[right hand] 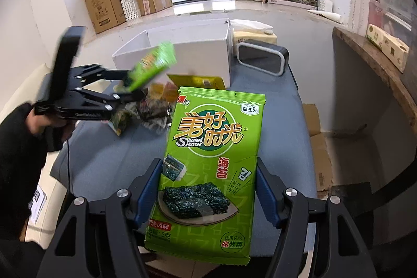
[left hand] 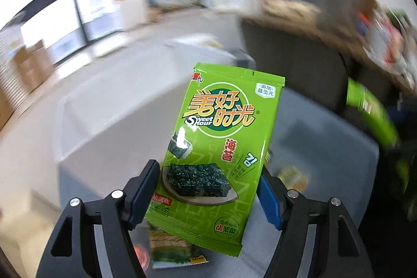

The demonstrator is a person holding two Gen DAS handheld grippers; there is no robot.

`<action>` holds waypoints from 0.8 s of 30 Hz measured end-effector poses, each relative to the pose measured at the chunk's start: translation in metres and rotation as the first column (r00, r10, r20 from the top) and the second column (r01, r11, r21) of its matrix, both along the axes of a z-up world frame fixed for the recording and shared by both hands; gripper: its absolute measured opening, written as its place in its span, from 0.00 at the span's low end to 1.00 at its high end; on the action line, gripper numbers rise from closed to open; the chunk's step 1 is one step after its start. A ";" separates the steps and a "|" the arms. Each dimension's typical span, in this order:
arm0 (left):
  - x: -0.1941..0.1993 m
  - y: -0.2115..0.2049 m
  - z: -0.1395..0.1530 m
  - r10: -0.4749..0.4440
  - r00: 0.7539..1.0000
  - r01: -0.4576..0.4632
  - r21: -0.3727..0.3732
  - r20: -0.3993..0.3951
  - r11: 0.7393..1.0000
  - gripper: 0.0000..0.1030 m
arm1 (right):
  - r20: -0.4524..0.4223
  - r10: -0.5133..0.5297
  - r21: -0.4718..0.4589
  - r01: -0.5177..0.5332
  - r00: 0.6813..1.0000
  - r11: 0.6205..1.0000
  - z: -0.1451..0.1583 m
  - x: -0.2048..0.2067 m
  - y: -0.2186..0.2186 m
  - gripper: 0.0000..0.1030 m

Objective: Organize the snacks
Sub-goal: 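Carry both seaweed packs over the white box and open both tools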

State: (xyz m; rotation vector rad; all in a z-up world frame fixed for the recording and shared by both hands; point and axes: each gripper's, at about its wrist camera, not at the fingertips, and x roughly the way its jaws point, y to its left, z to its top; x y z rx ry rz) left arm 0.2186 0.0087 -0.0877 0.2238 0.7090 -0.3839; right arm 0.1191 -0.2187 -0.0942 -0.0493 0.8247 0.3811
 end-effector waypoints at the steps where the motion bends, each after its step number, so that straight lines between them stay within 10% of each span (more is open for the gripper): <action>1: -0.001 0.006 0.009 0.105 0.994 -0.104 -0.029 0.036 0.994 0.74 | 0.009 0.008 0.008 -0.008 1.000 1.000 0.002 0.005 0.003 0.70; 12: 0.061 0.038 0.060 0.488 0.873 -0.478 -0.208 0.000 0.854 0.74 | 0.109 0.076 0.095 -0.087 0.991 0.992 0.049 0.152 0.072 0.70; 21: 0.143 0.064 0.054 0.550 0.835 -0.547 -0.150 -0.026 0.824 0.76 | 0.076 0.064 0.088 -0.071 0.995 0.994 0.059 0.255 0.120 0.70; 24: 0.161 0.066 0.053 0.555 0.832 -0.552 -0.124 -0.008 0.825 1.00 | 0.070 0.083 0.069 -0.087 0.994 0.994 0.056 0.274 0.132 0.81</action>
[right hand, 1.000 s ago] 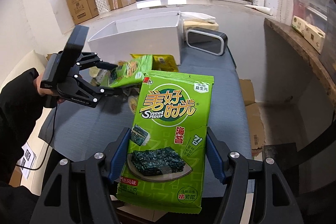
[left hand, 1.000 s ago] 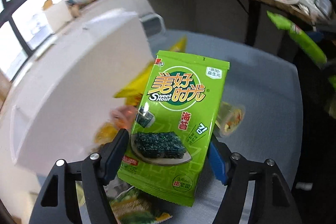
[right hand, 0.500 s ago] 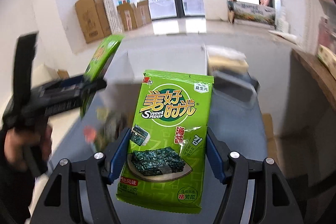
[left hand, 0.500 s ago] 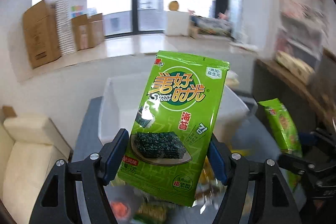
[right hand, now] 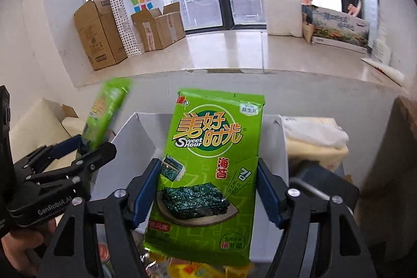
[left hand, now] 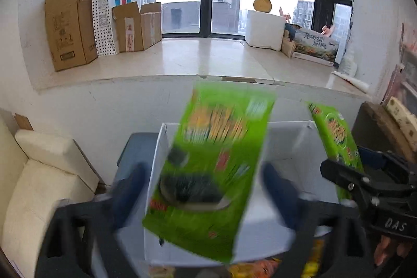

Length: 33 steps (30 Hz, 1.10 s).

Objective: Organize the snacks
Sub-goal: 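Carry both seaweed packs over the white box and open both tools, then grasp a yellow jelly cup with the right tool while the left grasps a pink jelly cup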

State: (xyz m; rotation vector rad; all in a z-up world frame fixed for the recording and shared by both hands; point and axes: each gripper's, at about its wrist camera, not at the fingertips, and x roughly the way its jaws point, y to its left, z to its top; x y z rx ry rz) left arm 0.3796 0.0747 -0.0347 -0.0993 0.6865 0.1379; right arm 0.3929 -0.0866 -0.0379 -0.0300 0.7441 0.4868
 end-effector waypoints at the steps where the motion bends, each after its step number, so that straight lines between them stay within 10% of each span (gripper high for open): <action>1: 0.003 0.002 -0.001 -0.003 1.000 0.003 0.002 0.004 1.000 1.00 | -0.009 -0.001 -0.016 0.001 1.000 1.000 0.000 0.005 0.003 0.87; 11: -0.008 0.009 -0.011 -0.025 0.999 0.025 0.040 -0.023 0.999 1.00 | -0.005 -0.061 0.028 0.061 0.998 0.998 -0.005 0.001 -0.027 1.00; 24: -0.130 -0.008 -0.011 -0.150 0.988 0.150 -0.020 0.036 0.988 1.00 | 0.122 -0.002 0.213 -0.024 0.992 0.977 0.009 -0.135 -0.075 1.00; 33: -0.222 -0.009 -0.033 -0.126 0.991 0.128 -0.045 0.036 0.991 1.00 | 0.057 -0.025 0.083 0.020 0.998 0.996 -0.049 -0.208 -0.082 1.00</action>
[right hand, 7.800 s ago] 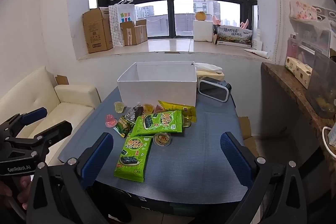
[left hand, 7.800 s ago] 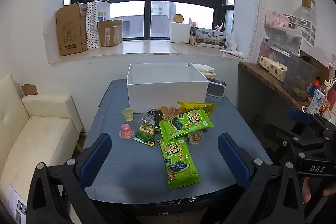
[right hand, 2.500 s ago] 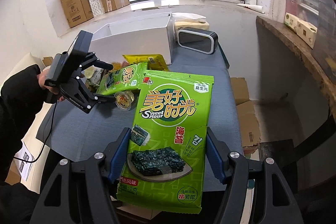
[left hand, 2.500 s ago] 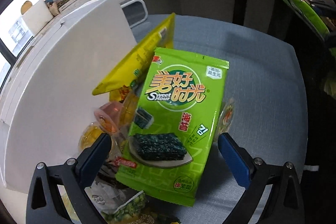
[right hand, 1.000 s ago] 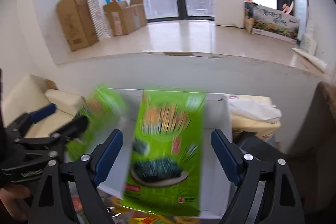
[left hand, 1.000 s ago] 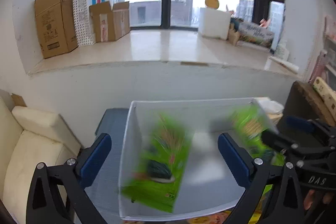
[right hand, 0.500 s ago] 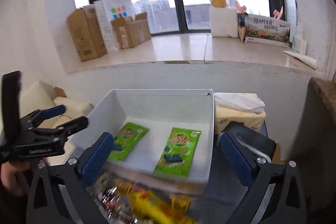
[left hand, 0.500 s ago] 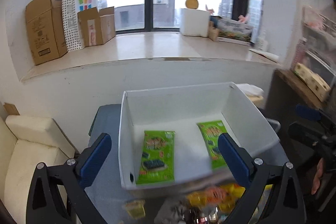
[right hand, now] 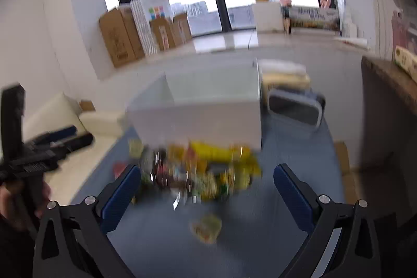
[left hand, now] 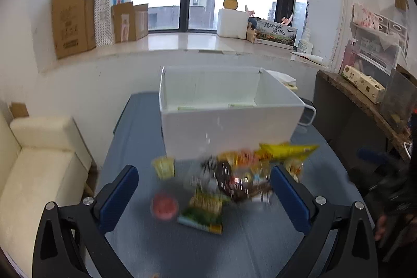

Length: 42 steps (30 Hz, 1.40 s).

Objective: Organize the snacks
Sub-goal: 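Grasp a yellow jelly cup with the right tool while the left grasps a pink jelly cup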

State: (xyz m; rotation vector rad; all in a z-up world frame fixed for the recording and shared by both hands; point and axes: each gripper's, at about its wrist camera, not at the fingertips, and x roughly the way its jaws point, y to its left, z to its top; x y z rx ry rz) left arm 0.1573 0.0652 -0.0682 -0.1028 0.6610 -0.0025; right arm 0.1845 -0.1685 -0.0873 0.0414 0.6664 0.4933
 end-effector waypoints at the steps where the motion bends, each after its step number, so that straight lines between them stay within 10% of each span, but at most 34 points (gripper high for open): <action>1: -0.006 0.003 -0.004 0.016 1.000 -0.016 -0.013 -0.004 1.000 1.00 | -0.004 -0.011 -0.030 0.011 1.000 0.999 -0.011 -0.004 0.002 1.00; 14: -0.039 0.036 -0.039 0.081 0.993 -0.084 -0.031 -0.089 0.996 1.00 | -0.159 -0.061 -0.112 0.043 0.985 0.993 -0.091 0.003 0.028 0.98; 19: -0.034 0.050 -0.050 0.097 0.989 -0.103 -0.053 -0.114 0.993 1.00 | -0.207 -0.058 -0.156 0.026 0.977 0.987 -0.106 0.007 0.037 0.48; 42: 0.059 0.076 -0.113 0.039 0.973 -0.045 -0.024 -0.226 0.999 0.96 | -0.137 -0.004 -0.101 -0.010 0.991 0.995 -0.078 -0.016 0.039 0.48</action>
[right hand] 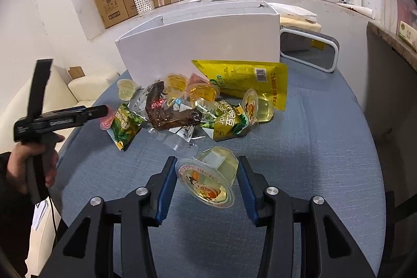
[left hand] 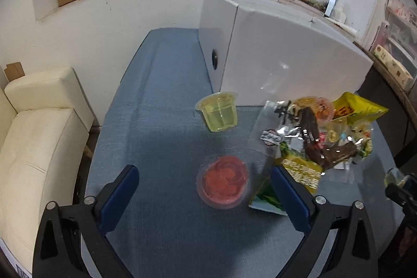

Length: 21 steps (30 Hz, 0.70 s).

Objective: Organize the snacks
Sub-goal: 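Grasp a yellow jelly cup with the right tool while the left grasps a pink jelly cup, then lower both jelly cups into the white box and open both tools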

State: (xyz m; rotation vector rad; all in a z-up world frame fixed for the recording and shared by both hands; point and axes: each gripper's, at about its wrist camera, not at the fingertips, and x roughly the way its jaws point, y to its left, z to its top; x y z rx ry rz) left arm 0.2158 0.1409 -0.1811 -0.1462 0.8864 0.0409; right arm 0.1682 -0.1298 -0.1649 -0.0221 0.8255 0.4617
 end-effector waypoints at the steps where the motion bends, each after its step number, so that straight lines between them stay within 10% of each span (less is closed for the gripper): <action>1: 0.001 0.000 -0.002 -0.001 1.000 0.001 -0.002 -0.001 1.000 0.89 | 0.000 -0.002 -0.001 0.002 1.000 1.000 0.000 0.000 -0.001 0.48; 5: 0.002 -0.004 -0.005 -0.039 0.999 0.039 -0.010 0.004 0.999 0.36 | -0.009 -0.012 0.005 0.012 1.000 1.000 -0.003 0.002 -0.004 0.48; 21: -0.009 -0.029 0.090 -0.121 0.964 0.133 -0.038 0.235 0.990 0.36 | 0.066 0.018 0.035 -0.021 0.998 0.999 0.030 0.016 0.006 0.48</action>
